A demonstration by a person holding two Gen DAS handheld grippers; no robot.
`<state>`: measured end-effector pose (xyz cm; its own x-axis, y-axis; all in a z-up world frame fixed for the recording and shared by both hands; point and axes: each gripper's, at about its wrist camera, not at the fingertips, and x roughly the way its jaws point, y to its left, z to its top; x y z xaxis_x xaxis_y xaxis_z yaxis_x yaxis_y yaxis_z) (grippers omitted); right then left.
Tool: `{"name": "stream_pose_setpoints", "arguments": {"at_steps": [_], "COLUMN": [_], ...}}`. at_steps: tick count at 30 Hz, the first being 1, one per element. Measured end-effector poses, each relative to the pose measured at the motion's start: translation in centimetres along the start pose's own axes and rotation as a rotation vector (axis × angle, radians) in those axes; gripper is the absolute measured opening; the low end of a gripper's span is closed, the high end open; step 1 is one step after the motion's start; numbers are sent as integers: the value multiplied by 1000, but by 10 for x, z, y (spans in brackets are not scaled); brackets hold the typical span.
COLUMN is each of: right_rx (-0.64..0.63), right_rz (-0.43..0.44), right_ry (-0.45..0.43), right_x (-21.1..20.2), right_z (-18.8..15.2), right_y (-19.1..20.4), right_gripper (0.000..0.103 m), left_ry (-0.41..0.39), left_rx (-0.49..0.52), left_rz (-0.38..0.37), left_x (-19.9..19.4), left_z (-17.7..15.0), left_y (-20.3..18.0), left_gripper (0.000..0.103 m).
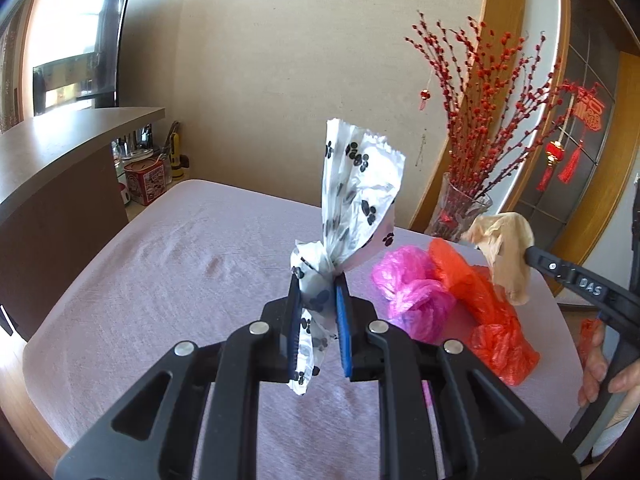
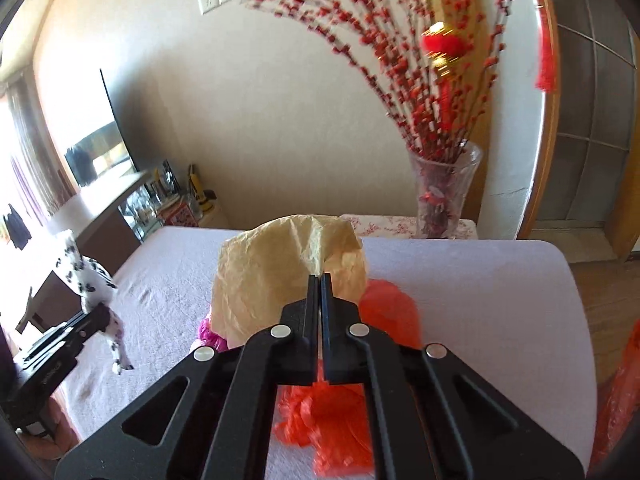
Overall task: Collect trash
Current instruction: 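Carry both held bags over the red-lined basket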
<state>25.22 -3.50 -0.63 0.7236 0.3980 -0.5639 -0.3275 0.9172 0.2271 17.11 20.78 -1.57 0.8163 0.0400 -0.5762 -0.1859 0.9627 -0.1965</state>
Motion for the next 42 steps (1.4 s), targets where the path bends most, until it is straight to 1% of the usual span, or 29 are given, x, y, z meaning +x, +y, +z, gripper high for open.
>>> {"name": "stream_pose_setpoints", "arguments": {"at_steps": [6, 12, 18, 24, 28, 34, 37, 42], "right_rx": [50, 77, 94, 135, 160, 221, 256, 293], "right_rz": [-28, -108, -208, -283, -349, -460, -508, -563], "right_ry": [-63, -113, -163, -192, -219, -256, -263, -266], "right_x": [-55, -103, -147, -175, -195, -228, -240, -255], "right_z": [-9, -28, -46, -61, -72, -89, -97, -110], "right_y": [-30, -58, -87, -116, -132, -170, -188, -208], "right_gripper": [1, 1, 1, 2, 1, 2, 2, 1], "left_ry": [0, 17, 41, 64, 79, 117, 139, 173], "left_rx": [51, 112, 174, 243, 277, 322, 357, 400], "left_rz": [-58, -135, -225, -323, -389, -490, -538, -604], "left_x": [-7, -14, -21, -27, -30, -30, -32, -29], "left_z": [-2, -10, -22, -35, -43, -60, -72, -87], "left_y": [-36, -81, -132, -185, -216, -270, -298, -336], "left_gripper": [17, 17, 17, 17, 17, 17, 17, 17]}}
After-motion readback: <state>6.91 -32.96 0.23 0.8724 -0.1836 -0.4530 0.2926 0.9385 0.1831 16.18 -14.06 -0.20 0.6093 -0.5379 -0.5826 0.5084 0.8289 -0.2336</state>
